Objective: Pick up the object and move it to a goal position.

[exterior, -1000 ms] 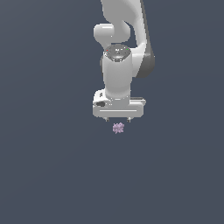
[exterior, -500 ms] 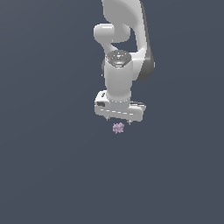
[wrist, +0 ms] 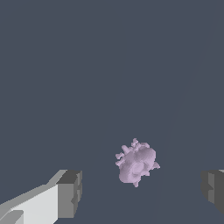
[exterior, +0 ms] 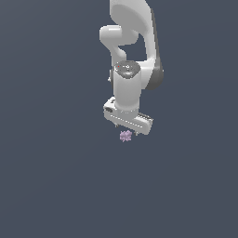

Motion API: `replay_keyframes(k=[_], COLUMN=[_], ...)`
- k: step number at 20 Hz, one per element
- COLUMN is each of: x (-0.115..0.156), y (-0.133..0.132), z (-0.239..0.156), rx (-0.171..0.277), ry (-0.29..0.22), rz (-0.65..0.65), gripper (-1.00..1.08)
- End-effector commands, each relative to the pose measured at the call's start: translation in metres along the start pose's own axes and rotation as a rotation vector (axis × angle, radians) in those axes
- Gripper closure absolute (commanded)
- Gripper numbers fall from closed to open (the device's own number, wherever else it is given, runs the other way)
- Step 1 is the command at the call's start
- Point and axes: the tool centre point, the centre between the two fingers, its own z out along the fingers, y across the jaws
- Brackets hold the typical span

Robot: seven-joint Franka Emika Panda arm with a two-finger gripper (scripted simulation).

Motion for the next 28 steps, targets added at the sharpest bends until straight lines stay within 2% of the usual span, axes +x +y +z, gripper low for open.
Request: replay_keyframes(k=[1,21,28], x=[-0.003,-0.023,-0.028], y=[0.001,0.01,0.013], z=[0.005,0.045,0.055], rx=[-0.003,-0.036,-0.045], ry=[-0.002,-0.002,0.004], rz=[0.067,0.594,0.739], gripper=[-0.92,-0.92,-0.92])
